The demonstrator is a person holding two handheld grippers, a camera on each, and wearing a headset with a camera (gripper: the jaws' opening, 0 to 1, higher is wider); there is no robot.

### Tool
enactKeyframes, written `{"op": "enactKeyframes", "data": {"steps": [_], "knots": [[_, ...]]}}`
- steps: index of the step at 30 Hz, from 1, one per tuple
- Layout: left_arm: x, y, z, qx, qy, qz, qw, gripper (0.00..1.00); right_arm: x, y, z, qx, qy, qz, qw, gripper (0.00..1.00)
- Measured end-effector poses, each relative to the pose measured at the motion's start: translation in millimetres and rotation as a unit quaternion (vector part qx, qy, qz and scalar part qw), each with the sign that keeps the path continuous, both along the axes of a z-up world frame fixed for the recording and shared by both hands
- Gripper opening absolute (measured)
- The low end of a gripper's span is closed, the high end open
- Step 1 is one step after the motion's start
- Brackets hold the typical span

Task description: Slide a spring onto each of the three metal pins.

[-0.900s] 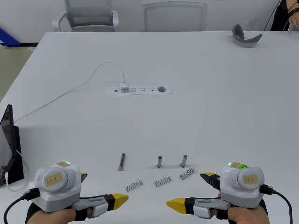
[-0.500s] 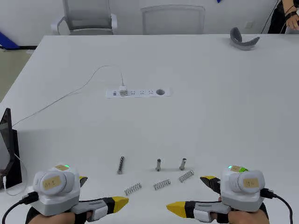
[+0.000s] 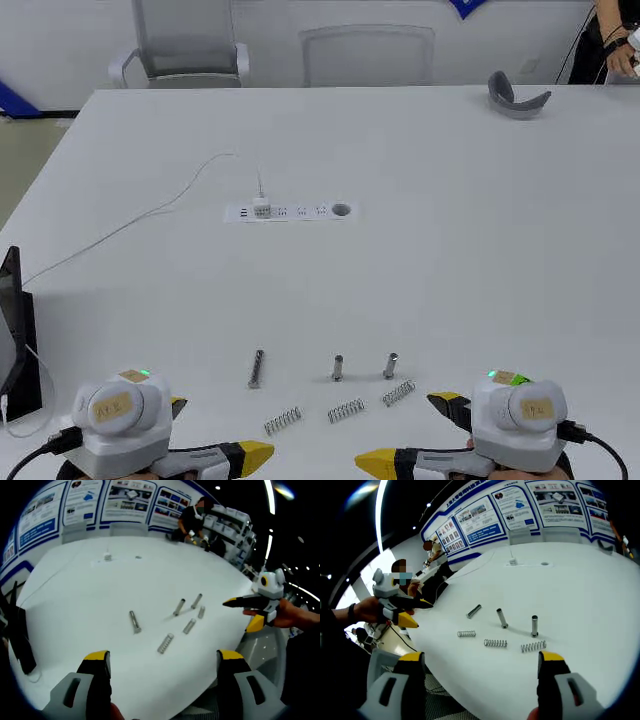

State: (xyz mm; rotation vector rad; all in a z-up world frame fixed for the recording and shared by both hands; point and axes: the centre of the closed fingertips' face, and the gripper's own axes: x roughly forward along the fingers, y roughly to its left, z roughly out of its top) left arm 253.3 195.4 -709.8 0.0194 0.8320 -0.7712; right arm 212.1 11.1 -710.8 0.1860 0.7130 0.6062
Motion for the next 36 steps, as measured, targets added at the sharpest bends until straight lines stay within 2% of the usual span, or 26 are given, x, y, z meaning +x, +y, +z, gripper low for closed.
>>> {"op": "enactKeyframes", "data": {"steps": [6, 11, 12, 16, 19, 29, 36], "knots": [[10.6, -3.6, -8.2, 0.019, 0.005, -0.005, 0.9998, 0.90, -2.0, -2.3, -0.3, -0.001, 0.000, -0.004, 1.0000, 0.95], [16.7, -6.4, -16.7, 0.017, 0.016, -0.006, 0.9997, 0.90, -6.2, -4.4, -1.6, -0.001, 0.003, -0.008, 1.0000, 0.95], [18.8, -7.2, -18.2, 0.017, 0.018, -0.006, 0.9997, 0.73, -7.3, -5.1, -1.9, -0.001, 0.004, -0.009, 0.9999, 0.95], [26.7, -7.9, -22.5, 0.016, 0.032, -0.001, 0.9993, 0.73, -9.5, -6.0, -2.7, 0.000, 0.006, -0.011, 0.9999, 0.95], [37.4, -11.7, -20.7, 0.003, 0.033, 0.005, 0.9994, 0.73, -11.3, -5.5, -2.9, -0.001, 0.008, -0.010, 0.9999, 0.95], [60.3, -16.7, -22.5, 0.009, 0.035, 0.004, 0.9994, 0.73, -13.3, -6.4, -2.9, -0.001, 0.010, -0.011, 0.9999, 0.95], [64.0, -19.4, -23.4, 0.009, 0.037, 0.002, 0.9993, 0.73, -13.7, -4.8, -2.9, -0.001, 0.011, -0.010, 0.9999, 0.95]]}}
